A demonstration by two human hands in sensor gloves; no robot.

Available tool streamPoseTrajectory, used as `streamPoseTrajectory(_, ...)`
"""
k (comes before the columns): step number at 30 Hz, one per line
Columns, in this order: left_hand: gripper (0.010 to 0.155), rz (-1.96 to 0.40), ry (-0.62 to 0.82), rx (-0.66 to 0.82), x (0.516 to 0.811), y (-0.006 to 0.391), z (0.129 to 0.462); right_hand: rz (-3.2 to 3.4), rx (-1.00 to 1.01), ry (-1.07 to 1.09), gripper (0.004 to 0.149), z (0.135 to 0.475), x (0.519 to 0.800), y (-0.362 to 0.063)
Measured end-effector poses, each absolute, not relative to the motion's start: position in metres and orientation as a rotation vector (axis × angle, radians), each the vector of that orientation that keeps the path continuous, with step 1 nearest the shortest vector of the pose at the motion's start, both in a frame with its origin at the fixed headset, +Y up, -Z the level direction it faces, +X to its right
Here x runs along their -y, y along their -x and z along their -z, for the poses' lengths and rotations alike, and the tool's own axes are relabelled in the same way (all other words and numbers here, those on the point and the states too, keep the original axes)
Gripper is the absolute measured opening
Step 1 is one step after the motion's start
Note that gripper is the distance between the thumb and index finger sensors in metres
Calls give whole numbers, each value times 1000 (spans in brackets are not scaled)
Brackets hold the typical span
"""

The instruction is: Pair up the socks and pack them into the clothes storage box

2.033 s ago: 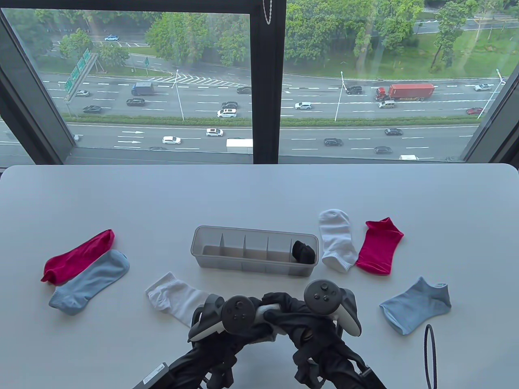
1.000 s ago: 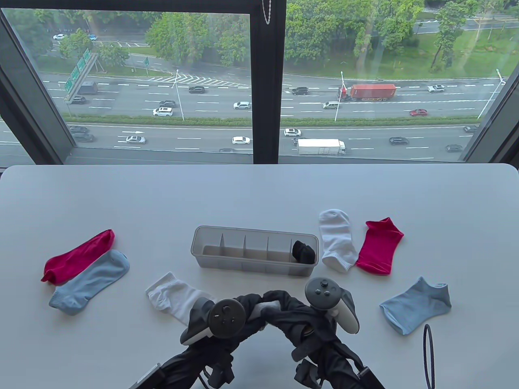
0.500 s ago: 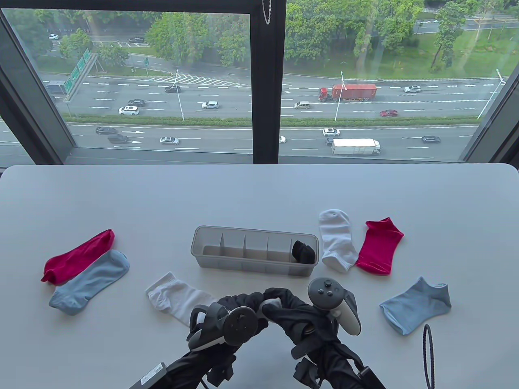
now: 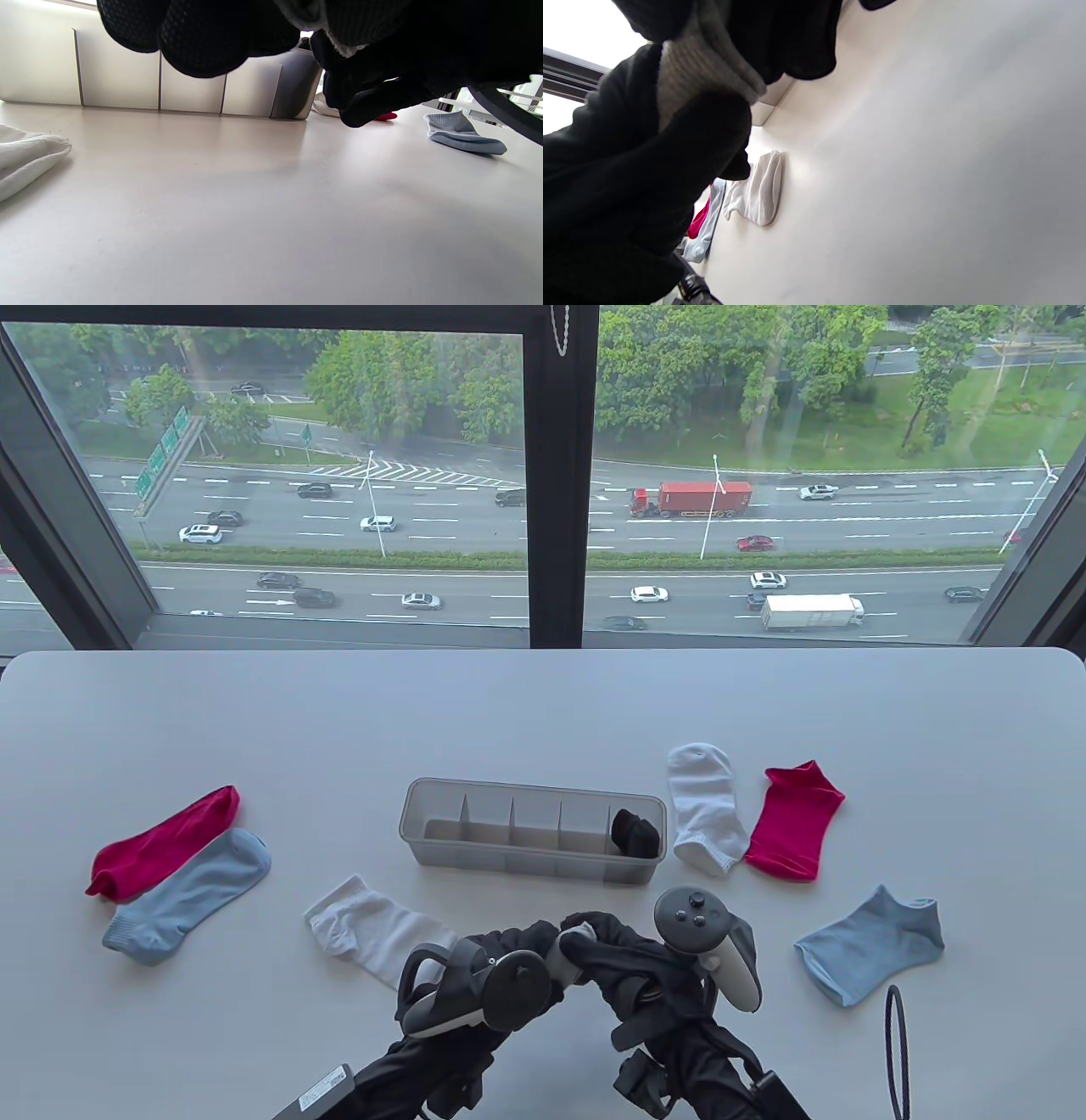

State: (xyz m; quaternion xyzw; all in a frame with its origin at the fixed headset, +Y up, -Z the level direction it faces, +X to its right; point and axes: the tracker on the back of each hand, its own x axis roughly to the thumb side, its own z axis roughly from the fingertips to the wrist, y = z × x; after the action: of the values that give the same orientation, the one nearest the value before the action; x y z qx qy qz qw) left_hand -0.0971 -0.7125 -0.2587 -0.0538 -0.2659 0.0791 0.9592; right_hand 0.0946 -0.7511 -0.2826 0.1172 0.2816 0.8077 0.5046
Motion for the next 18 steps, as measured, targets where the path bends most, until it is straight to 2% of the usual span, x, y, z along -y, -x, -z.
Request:
streamPoseTrajectory(2,66,-229,152,545,712,102,263,-1903,-746,-377,76,283,750,-90)
streamPoseTrajectory(6,68,-253,162,537,715,104,262,-2012,-642,-320,61,284,745,-94)
streamPoseTrajectory(9,79,-219,239,516,716,98,260,-2063,-570,-239,58,283,743,-98)
streamPoseTrajectory(12,63,-211,109,515,709,95,256,-2103,-505,-178,59,282,742,-102)
streamPoseTrajectory(15,61,-275,133,506,707,101,259,-2029,-513,-186,68,280,743,-103)
streamPoseTrajectory(18,61,-480,143,452,707,111,264,-1753,-693,-244,79,280,752,-97)
